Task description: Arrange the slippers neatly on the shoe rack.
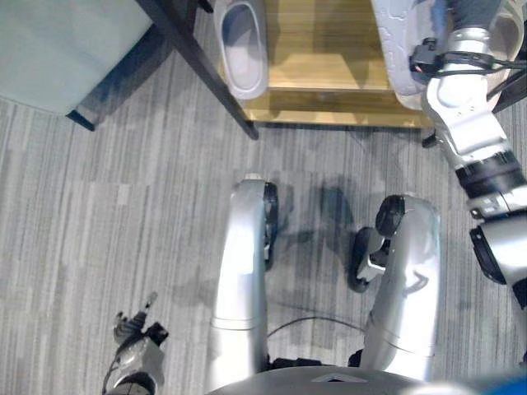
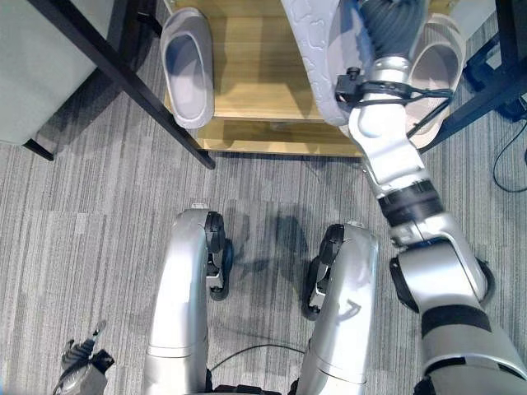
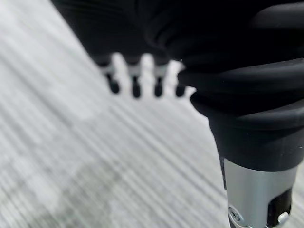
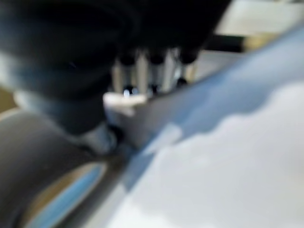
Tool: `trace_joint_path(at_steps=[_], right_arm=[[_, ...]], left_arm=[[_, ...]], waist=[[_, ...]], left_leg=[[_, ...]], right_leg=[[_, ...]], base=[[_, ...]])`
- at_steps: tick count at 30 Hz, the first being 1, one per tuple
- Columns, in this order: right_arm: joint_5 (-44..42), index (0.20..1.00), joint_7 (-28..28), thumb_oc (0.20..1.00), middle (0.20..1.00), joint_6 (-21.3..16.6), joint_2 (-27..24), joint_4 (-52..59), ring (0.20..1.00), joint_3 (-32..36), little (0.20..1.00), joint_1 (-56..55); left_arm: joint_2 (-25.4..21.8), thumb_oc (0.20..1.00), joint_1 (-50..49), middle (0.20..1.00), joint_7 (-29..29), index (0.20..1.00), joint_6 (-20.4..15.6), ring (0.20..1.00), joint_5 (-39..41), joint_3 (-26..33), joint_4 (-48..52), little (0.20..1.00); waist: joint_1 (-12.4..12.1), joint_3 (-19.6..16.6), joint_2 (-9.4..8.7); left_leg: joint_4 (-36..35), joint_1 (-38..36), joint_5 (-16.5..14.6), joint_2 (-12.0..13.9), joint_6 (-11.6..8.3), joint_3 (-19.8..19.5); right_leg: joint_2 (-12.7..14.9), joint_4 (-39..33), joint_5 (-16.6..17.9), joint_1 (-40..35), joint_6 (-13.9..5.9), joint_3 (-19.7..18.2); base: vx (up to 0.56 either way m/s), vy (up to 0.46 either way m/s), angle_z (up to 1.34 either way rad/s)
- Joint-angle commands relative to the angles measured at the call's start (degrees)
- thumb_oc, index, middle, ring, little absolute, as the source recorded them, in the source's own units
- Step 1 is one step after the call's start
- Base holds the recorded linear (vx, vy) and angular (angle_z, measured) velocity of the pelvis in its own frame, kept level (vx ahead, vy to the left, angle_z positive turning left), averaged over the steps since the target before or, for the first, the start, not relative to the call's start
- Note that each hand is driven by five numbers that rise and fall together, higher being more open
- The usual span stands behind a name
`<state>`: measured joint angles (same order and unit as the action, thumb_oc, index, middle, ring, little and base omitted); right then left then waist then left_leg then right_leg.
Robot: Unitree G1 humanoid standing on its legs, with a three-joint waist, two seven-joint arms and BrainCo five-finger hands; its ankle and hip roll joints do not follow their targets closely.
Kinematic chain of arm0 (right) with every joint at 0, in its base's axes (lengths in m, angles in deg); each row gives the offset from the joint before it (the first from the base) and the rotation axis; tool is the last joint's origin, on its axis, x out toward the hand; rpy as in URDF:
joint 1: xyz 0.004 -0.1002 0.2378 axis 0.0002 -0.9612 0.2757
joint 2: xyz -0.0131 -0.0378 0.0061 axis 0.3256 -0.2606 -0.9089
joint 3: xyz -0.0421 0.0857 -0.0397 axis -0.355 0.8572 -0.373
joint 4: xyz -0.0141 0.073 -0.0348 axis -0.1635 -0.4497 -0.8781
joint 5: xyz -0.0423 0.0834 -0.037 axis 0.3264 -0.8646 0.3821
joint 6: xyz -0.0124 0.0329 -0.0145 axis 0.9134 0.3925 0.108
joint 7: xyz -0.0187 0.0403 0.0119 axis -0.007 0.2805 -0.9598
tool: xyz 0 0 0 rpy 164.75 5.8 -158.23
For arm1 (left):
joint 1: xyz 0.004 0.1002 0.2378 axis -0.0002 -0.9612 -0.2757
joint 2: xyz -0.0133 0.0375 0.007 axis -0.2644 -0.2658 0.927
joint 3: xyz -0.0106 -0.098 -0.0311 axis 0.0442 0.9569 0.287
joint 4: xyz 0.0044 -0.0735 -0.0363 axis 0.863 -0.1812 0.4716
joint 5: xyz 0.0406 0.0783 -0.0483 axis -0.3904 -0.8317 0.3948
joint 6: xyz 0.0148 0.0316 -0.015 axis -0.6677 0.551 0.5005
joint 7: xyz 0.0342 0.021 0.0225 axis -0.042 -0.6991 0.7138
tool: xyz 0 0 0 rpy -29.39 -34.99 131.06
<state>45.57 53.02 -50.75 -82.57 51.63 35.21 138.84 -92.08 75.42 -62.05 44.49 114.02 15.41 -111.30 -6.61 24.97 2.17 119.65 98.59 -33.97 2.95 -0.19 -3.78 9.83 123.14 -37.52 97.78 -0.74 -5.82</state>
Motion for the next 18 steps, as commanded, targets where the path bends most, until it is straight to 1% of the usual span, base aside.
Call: trace_joint_path(at_steps=[1,2,4,7,9,11,14,15,16,18], right_arm=[[-2.45,0.200,3.00,0.200,0.200,-0.96,-0.19,8.89,0.200,0.69,0.200,2.36],[-2.47,0.200,3.02,0.200,0.200,-0.99,-0.17,8.86,0.200,0.68,0.200,2.39],[-5.86,0.200,3.64,0.200,0.200,-0.23,1.49,4.45,0.200,-0.14,0.200,4.05],[-9.11,0.200,3.81,0.200,0.200,-0.86,2.76,1.86,0.200,-0.78,0.200,6.20],[-9.79,0.200,3.65,0.200,0.200,-0.96,2.93,1.27,0.200,-0.85,0.200,6.94],[-12.00,0.200,3.61,0.200,0.200,-0.90,3.95,-1.73,0.200,-0.87,0.200,8.54],[-14.64,0.200,4.16,0.200,0.200,-1.08,4.17,-5.09,0.200,-1.33,0.200,10.04],[-17.28,0.200,4.78,0.200,0.200,-1.11,4.25,-9.11,0.200,-2.29,0.200,11.73],[-18.27,0.200,5.13,0.200,0.200,-1.15,4.32,-10.65,0.200,-3.36,0.200,12.57],[-19.41,0.200,5.53,0.200,0.200,-1.17,4.35,-12.02,0.200,-3.63,0.200,12.94]], left_arm=[[-4.99,1.000,4.08,1.000,-0.46,1.000,-0.87,1.000,1.06,0.45,0.45,1.000],[-4.99,1.000,4.05,1.000,-0.46,1.000,-0.87,1.000,1.06,0.47,0.48,1.000],[-5.35,1.000,3.68,1.000,-0.82,1.000,-0.21,1.000,1.60,-0.36,0.82,1.000],[-5.72,1.000,3.02,1.000,-1.20,1.000,0.17,1.000,2.38,-0.77,1.22,1.000],[-5.92,1.000,2.73,1.000,-1.38,1.000,0.23,1.000,2.30,-0.86,1.13,1.000],[-5.87,1.000,1.60,1.000,-2.19,1.000,0.75,1.000,3.06,-1.41,1.50,1.000],[-5.88,1.000,0.16,1.000,-2.79,1.000,0.92,1.000,3.27,-2.13,2.41,1.000],[-6.35,1.000,-0.47,1.000,-3.25,1.000,0.89,1.000,3.74,-2.43,2.27,1.000],[-6.79,1.000,-0.80,1.000,-3.45,1.000,0.87,1.000,3.65,-2.88,2.75,1.000],[-7.01,1.000,-1.08,1.000,-3.68,1.000,0.88,1.000,3.61,-3.06,3.09,1.000]], waist=[[-1.14,4.82,-0.28],[-1.11,4.82,-0.31],[-1.46,4.82,0.13],[-1.91,4.82,0.49],[-1.99,4.82,0.54],[-2.28,4.82,0.68],[-2.40,4.82,0.85],[-2.84,4.82,1.08],[-3.11,4.82,1.22],[-3.29,4.82,1.27]], left_leg=[[-6.51,-8.64,-5.69,-0.97,0.38,-4.23],[-6.52,-8.64,-5.66,-0.97,0.40,-4.21],[-5.47,-8.64,-6.38,-0.94,0.52,-4.42],[-5.06,-8.64,-6.58,-0.80,0.48,-4.40],[-5.12,-8.64,-6.66,-0.81,0.45,-4.29],[-5.57,-8.64,-6.48,-0.68,0.31,-4.08],[-5.70,-8.64,-6.37,-0.73,0.23,-4.28],[-5.69,-8.64,-6.45,-0.81,0.24,-4.43],[-5.88,-8.64,-6.56,-0.84,0.23,-4.43],[-5.91,-8.64,-6.65,-0.81,0.19,-4.40]], right_leg=[[0.81,-6.41,-0.17,-7.83,2.13,-5.57],[0.83,-6.42,-0.18,-7.83,2.17,-5.57],[0.71,-5.31,-0.73,-7.83,2.52,-5.90],[0.72,-4.86,-0.73,-7.83,2.46,-6.05],[0.68,-4.80,-0.70,-7.83,2.49,-6.22],[0.95,-4.86,-0.57,-7.83,2.57,-6.34],[1.20,-5.03,-0.50,-7.83,2.78,-6.17],[1.47,-5.10,-0.57,-7.83,2.91,-6.12],[1.54,-5.17,-0.60,-7.83,2.94,-6.08],[1.56,-5.16,-0.59,-7.83,2.94,-6.08]], base=[[0.01,-0.031,0.06],[0.00,0.000,0.00],[0.00,0.000,0.00],[0.01,0.013,-0.10],[0.01,0.002,-0.03],[0.00,0.000,0.00],[0.00,0.000,0.00],[0.01,0.031,0.02],[0.02,0.043,0.01],[0.00,0.000,0.00]])
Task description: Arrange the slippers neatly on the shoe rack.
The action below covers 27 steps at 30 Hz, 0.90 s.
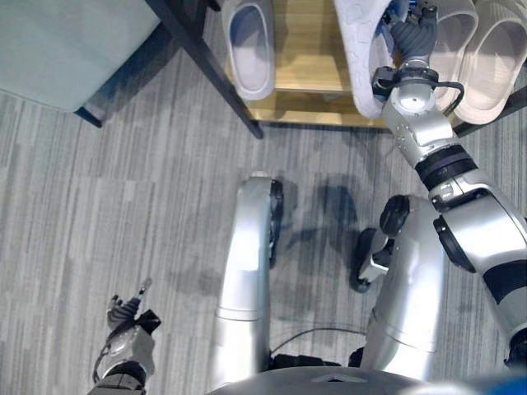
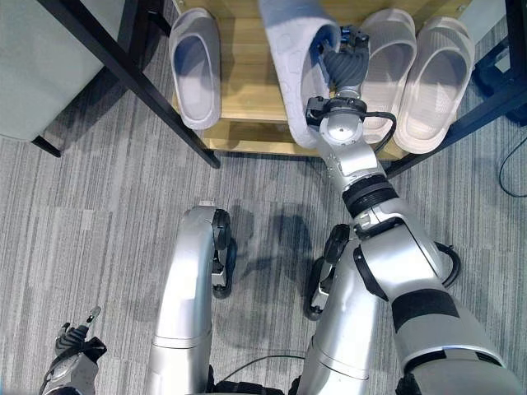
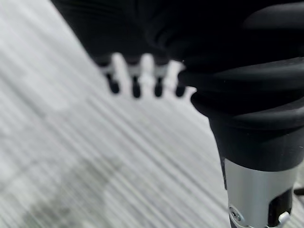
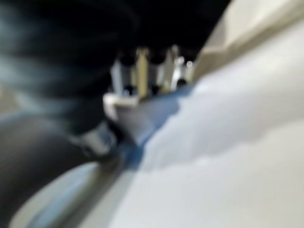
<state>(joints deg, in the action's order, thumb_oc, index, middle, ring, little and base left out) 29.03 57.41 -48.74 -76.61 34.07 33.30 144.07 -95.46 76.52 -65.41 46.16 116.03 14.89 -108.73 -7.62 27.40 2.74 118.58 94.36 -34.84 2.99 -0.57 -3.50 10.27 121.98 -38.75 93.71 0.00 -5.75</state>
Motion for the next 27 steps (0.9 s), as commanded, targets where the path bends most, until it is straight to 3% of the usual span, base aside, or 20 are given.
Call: trace_joint_path(at_steps=[1,9,10,11,14,16,18,20,24,27], right_arm=[[-3.71,0.200,1.49,0.200,0.200,-2.45,-1.71,3.90,0.200,-2.84,0.200,8.17],[-6.74,0.222,-0.15,0.222,0.222,-3.95,1.69,1.71,0.222,-1.64,0.222,10.47],[-8.08,0.558,-0.14,0.558,0.558,-4.62,2.17,1.15,0.558,-1.32,0.558,10.71],[-9.91,1.000,0.35,1.000,1.000,-5.33,2.57,0.92,1.000,-1.26,1.000,10.94],[-12.44,1.000,-1.69,1.000,1.000,-8.22,2.76,5.83,1.000,1.36,1.000,9.95],[-15.31,1.000,-2.89,1.000,1.000,-12.42,3.96,10.65,1.000,4.86,1.000,9.28],[-15.75,1.000,-4.29,1.000,1.000,-14.43,5.82,15.20,1.000,6.65,1.000,8.18],[-17.01,1.000,-4.42,1.000,1.000,-13.59,6.12,10.44,1.000,7.54,1.000,10.73],[-18.15,1.000,-5.02,1.000,1.000,-15.94,8.14,13.55,1.000,6.68,1.000,10.37],[-17.08,1.000,-6.33,1.000,1.000,-14.89,8.61,13.20,1.000,6.44,1.000,10.09]], left_arm=[[-4.31,1.000,-2.87,1.000,-0.59,1.000,-0.61,1.000,1.17,-2.95,0.72,1.000],[-4.55,1.000,-5.48,1.000,-2.47,1.000,0.88,1.000,-3.07,-7.56,-0.76,1.000],[-4.65,1.000,-5.63,1.000,-2.49,1.000,0.78,1.000,-3.14,-7.46,-0.83,1.000],[-4.87,1.000,-5.76,1.000,-2.70,1.000,0.62,1.000,-3.10,-7.15,-1.32,1.000],[-4.78,1.000,-6.63,1.000,-2.55,1.000,0.62,1.000,-3.46,-7.35,-0.80,1.000],[-4.11,1.000,-7.03,1.000,-2.22,1.000,0.50,1.000,-2.86,-7.78,-0.03,1.000],[-1.96,1.000,-5.31,1.000,-0.85,1.000,0.40,1.000,-1.43,-8.88,-1.34,1.000],[-0.71,1.000,-2.21,1.000,-0.10,1.000,0.32,1.000,-3.16,-9.34,-3.55,1.000],[0.05,1.000,0.14,1.000,1.47,1.000,0.36,1.000,-3.66,-10.27,-5.05,1.000],[0.87,1.000,1.25,1.000,1.02,1.000,0.71,1.000,-3.08,-11.90,-4.62,1.000]], waist=[[-2.62,2.40,0.61],[-3.18,2.40,0.68],[-3.35,2.40,0.82],[-3.62,2.40,0.91],[-3.92,2.40,1.09],[-4.03,2.40,1.37],[-3.60,2.40,0.65],[-3.36,2.40,0.38],[-2.67,2.40,-0.34],[-2.22,2.40,-0.53]], left_leg=[[-5.02,-4.40,-6.00,-0.75,0.60,-4.47],[-6.72,-4.40,-5.88,-0.60,0.58,-3.55],[-6.88,-4.40,-5.77,-0.55,0.58,-3.55],[-7.36,-4.40,-5.62,-0.48,0.51,-3.40],[-8.14,-4.40,-5.30,-0.64,0.44,-3.38],[-8.72,-4.40,-4.97,-0.81,0.37,-3.35],[-8.65,-4.40,-5.06,-0.75,0.26,-3.27],[-7.67,-4.40,-5.40,-0.65,0.16,-3.18],[-7.01,-4.40,-5.50,-0.41,-0.02,-3.05],[-6.58,-4.40,-5.66,-0.50,-0.17,-3.22]], right_leg=[[1.27,-4.09,0.68,-3.76,2.20,-6.20],[1.57,-5.72,1.40,-3.76,2.23,-6.27],[1.63,-5.92,1.51,-3.76,2.32,-6.20],[1.71,-6.28,1.69,-3.76,2.33,-6.19],[1.94,-6.89,1.71,-3.76,2.33,-6.10],[1.87,-7.18,2.13,-3.76,2.14,-6.02],[1.83,-6.89,2.13,-3.77,2.10,-6.15],[1.94,-5.76,1.86,-3.76,1.93,-5.96],[2.01,-4.89,1.49,-3.76,2.28,-6.02],[2.23,-4.31,1.15,-3.76,2.31,-6.18]], base=[[0.00,0.000,0.00],[0.01,0.019,-0.01],[0.03,0.045,0.03],[0.04,0.057,0.03],[0.01,0.012,0.04],[0.00,0.004,0.03],[0.02,-0.017,0.01],[0.01,-0.017,0.01],[0.00,0.000,0.00],[0.00,0.000,0.00]])
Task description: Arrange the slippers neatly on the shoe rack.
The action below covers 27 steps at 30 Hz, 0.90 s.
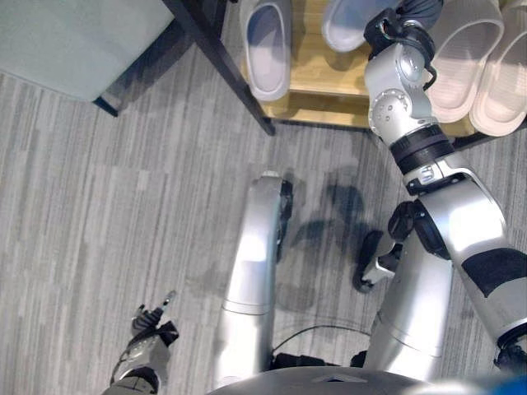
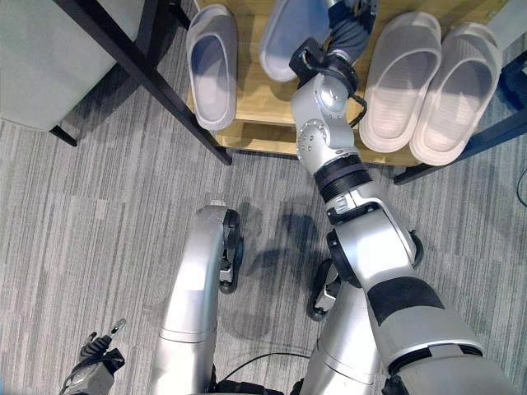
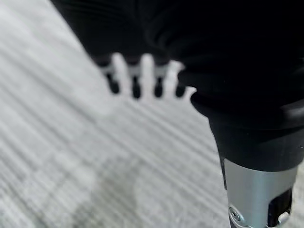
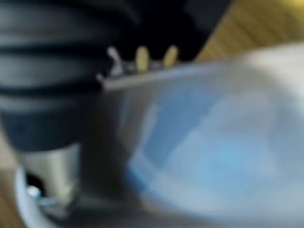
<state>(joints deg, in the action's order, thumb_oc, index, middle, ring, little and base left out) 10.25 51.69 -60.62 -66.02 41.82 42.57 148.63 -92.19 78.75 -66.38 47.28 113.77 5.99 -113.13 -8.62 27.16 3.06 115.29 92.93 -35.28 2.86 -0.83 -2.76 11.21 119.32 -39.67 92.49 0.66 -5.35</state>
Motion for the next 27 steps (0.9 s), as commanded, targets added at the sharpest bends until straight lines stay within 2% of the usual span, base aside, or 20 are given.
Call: trace_joint_path(at_steps=[1,5,7,8,9,10,11,15,27], right_arm=[[2.15,1.000,-1.17,1.000,1.000,-2.29,-1.76,5.06,1.000,-3.07,1.000,5.56],[5.47,1.000,-0.85,1.000,1.000,4.18,-1.72,1.68,1.000,-7.86,1.000,5.90],[5.79,1.000,-0.70,1.000,1.000,5.15,-1.45,0.41,1.000,-8.38,1.000,6.03],[8.97,1.000,-0.41,1.000,1.000,8.59,-1.10,-2.40,1.000,-10.39,1.000,7.39],[8.96,1.000,-0.38,1.000,1.000,8.59,-1.10,-2.46,1.000,-10.40,1.000,7.46],[11.79,1.000,-0.04,1.000,1.000,12.29,-0.70,-7.43,1.000,-12.99,1.000,9.31],[12.10,1.000,0.69,1.000,1.000,13.82,-0.58,-11.01,1.000,-13.60,1.000,10.25],[15.40,1.000,-0.02,1.000,1.000,15.04,1.53,-15.49,1.000,-15.17,1.000,11.58],[13.94,1.000,-1.10,1.000,1.000,15.02,6.17,-23.50,1.000,-15.64,1.000,13.77]], left_arm=[[-1.87,1.000,-0.83,1.000,1.71,1.000,-0.23,1.000,-0.78,-4.14,0.26,1.000],[-1.37,1.000,-0.55,1.000,0.93,1.000,1.05,1.000,-0.71,-6.34,1.38,1.000],[-1.29,1.000,-0.41,1.000,0.86,1.000,1.09,1.000,-0.70,-6.51,1.28,1.000],[-0.97,1.000,-0.09,1.000,0.71,1.000,1.37,1.000,-0.58,-7.41,1.41,1.000],[-0.96,1.000,-0.07,1.000,0.71,1.000,1.37,1.000,-0.58,-7.40,1.41,1.000],[-0.58,1.000,0.48,1.000,-0.33,1.000,1.99,1.000,0.39,-8.96,2.70,1.000],[-0.38,1.000,0.76,1.000,-1.01,1.000,2.47,1.000,0.97,-10.11,3.30,1.000],[-0.04,1.000,1.20,1.000,-1.74,1.000,3.83,1.000,2.13,-13.09,5.99,1.000],[-1.20,1.000,6.30,1.000,-1.07,1.000,4.30,1.000,4.05,-17.60,8.99,1.000]], waist=[[-1.14,2.63,-0.83],[-1.00,2.63,-0.52],[-0.96,2.63,-0.53],[-1.07,2.63,-0.62],[-1.05,2.63,-0.62],[-0.86,2.63,-0.90],[-0.71,2.63,-0.95],[-0.46,2.63,-1.28],[-0.20,2.63,-0.86]], left_leg=[[-3.31,-2.98,-5.19,-0.38,0.13,-3.97],[-3.20,-2.98,-5.35,-0.44,0.26,-4.16],[-3.15,-2.98,-5.34,-0.43,0.26,-4.15],[-3.11,-2.98,-5.37,-0.48,0.24,-4.38],[-3.17,-2.98,-5.33,-0.47,0.26,-4.36],[-3.37,-2.98,-5.31,-0.52,0.20,-4.35],[-3.41,-2.98,-5.40,-0.57,0.14,-4.41],[-3.49,-2.98,-5.56,-0.54,0.14,-4.42],[-3.05,-2.98,-6.08,-0.54,0.03,-4.16]], right_leg=[[1.39,-1.60,1.87,-2.54,1.86,-6.54],[1.44,-1.47,1.55,-2.54,2.16,-6.42],[1.48,-1.40,1.55,-2.54,2.15,-6.47],[1.49,-1.24,1.61,-2.54,2.03,-6.41],[1.51,-1.29,1.62,-2.54,2.09,-6.38],[1.59,-1.41,1.49,-2.54,2.19,-6.29],[1.56,-1.45,1.43,-2.54,2.17,-6.34],[1.63,-1.64,1.40,-2.54,2.29,-5.98],[1.81,-1.94,1.45,-2.54,2.06,-5.68]], base=[[0.00,0.000,0.00],[0.00,0.000,0.00],[0.00,0.000,0.00],[0.00,0.000,0.00],[0.00,0.000,0.00],[0.00,0.000,0.00],[0.00,0.000,0.00],[-0.01,0.012,0.05],[0.00,0.000,0.00]])
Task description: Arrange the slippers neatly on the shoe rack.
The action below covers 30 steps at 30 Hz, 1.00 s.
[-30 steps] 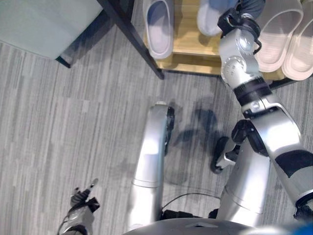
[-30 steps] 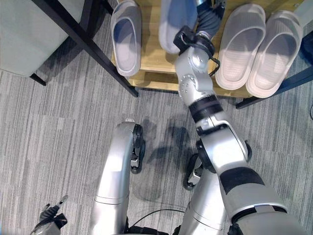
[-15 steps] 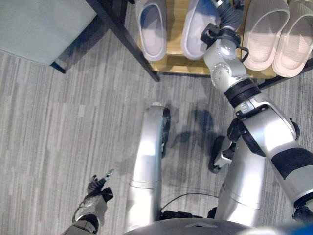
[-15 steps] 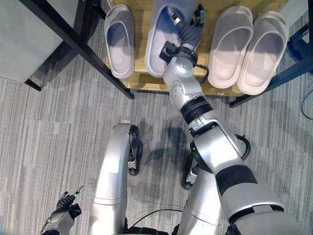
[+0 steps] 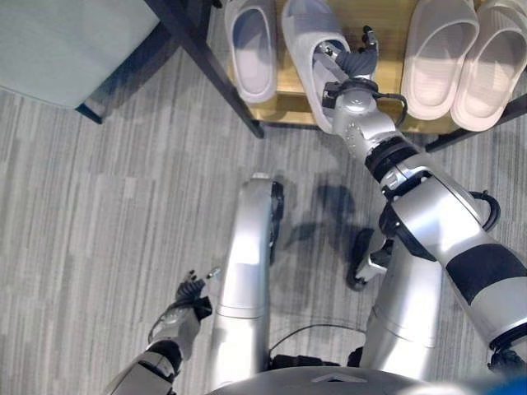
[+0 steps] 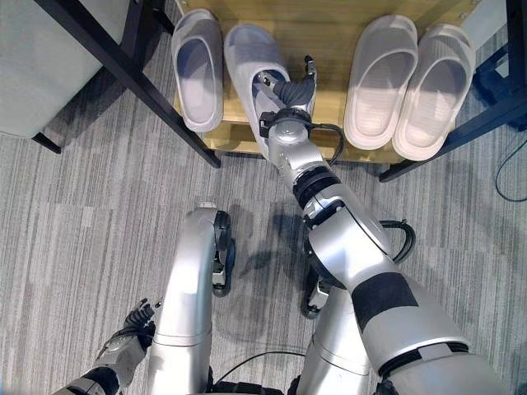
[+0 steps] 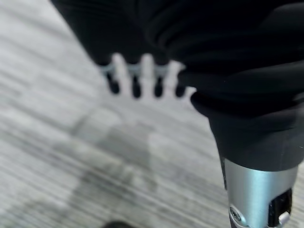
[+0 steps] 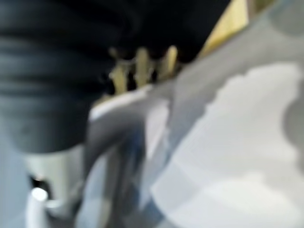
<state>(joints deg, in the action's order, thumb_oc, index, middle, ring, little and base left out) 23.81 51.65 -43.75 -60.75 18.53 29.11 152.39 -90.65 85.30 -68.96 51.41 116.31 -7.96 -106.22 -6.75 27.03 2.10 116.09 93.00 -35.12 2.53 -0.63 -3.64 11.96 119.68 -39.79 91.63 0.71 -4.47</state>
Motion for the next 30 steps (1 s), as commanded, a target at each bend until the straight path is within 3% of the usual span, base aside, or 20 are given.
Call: trace_joint_path(at_steps=[1,6,10,14,21,30], right_arm=[[1.22,1.000,-1.42,1.000,1.000,-1.49,0.92,-1.12,1.000,-2.46,1.000,10.79],[8.34,1.000,-3.29,1.000,1.000,2.30,0.44,-5.92,1.000,-4.50,1.000,14.03],[23.07,1.000,-6.74,1.000,1.000,8.90,-0.34,-10.51,1.000,-9.12,1.000,17.33],[30.46,1.000,-6.90,1.000,1.000,12.54,-1.40,-9.52,1.000,-10.21,1.000,17.37],[32.72,1.000,-6.97,1.000,1.000,13.76,-2.14,-6.58,1.000,-8.86,1.000,17.60],[31.10,1.000,-7.69,1.000,1.000,11.82,-4.91,1.13,1.000,-5.98,1.000,15.55]], left_arm=[[-2.50,1.000,-0.13,1.000,1.57,1.000,-0.10,1.000,1.60,-4.19,2.26,1.000],[-2.75,1.000,-0.68,1.000,1.02,1.000,0.19,1.000,1.04,-6.30,3.70,1.000],[-4.15,1.000,-2.64,1.000,-0.64,1.000,0.43,1.000,0.13,-9.39,7.08,1.000],[-5.37,1.000,-3.25,1.000,-2.45,1.000,0.48,1.000,-0.19,-11.43,9.52,1.000],[-7.29,1.000,-2.48,1.000,-3.79,1.000,0.61,1.000,0.95,-12.57,13.35,1.000],[-7.25,1.000,-2.32,1.000,-2.94,1.000,-0.14,1.000,-0.10,-11.31,13.52,1.000]], waist=[[-2.13,2.77,0.25],[-2.40,2.77,0.56],[-3.04,2.77,1.40],[-3.04,2.77,1.46],[-2.51,2.77,1.47],[-1.87,2.77,1.43]], left_leg=[[-3.75,-3.04,-6.30,-0.29,-0.09,-3.36],[-3.55,-3.04,-6.44,-0.50,-0.11,-3.52],[-3.68,-3.04,-6.51,-0.76,0.09,-3.40],[-3.52,-3.04,-6.52,-0.70,0.10,-3.10],[-3.40,-3.04,-6.35,-0.62,0.06,-2.71],[-2.99,-3.04,-6.01,-0.52,-0.10,-2.85]], right_leg=[[1.05,-2.30,1.55,-1.68,2.00,-6.51],[1.13,-2.22,1.66,-1.68,1.90,-6.48],[1.27,-2.14,1.55,-1.68,1.73,-6.54],[1.25,-1.90,1.50,-1.68,1.74,-6.86],[1.29,-1.58,1.48,-1.68,1.88,-7.38],[1.20,-1.05,1.26,-1.68,2.23,-7.62]], base=[[0.00,0.000,0.00],[0.00,0.000,0.00],[0.00,0.000,0.00],[0.00,0.000,0.00],[0.00,0.000,0.00],[0.00,0.000,0.00]])
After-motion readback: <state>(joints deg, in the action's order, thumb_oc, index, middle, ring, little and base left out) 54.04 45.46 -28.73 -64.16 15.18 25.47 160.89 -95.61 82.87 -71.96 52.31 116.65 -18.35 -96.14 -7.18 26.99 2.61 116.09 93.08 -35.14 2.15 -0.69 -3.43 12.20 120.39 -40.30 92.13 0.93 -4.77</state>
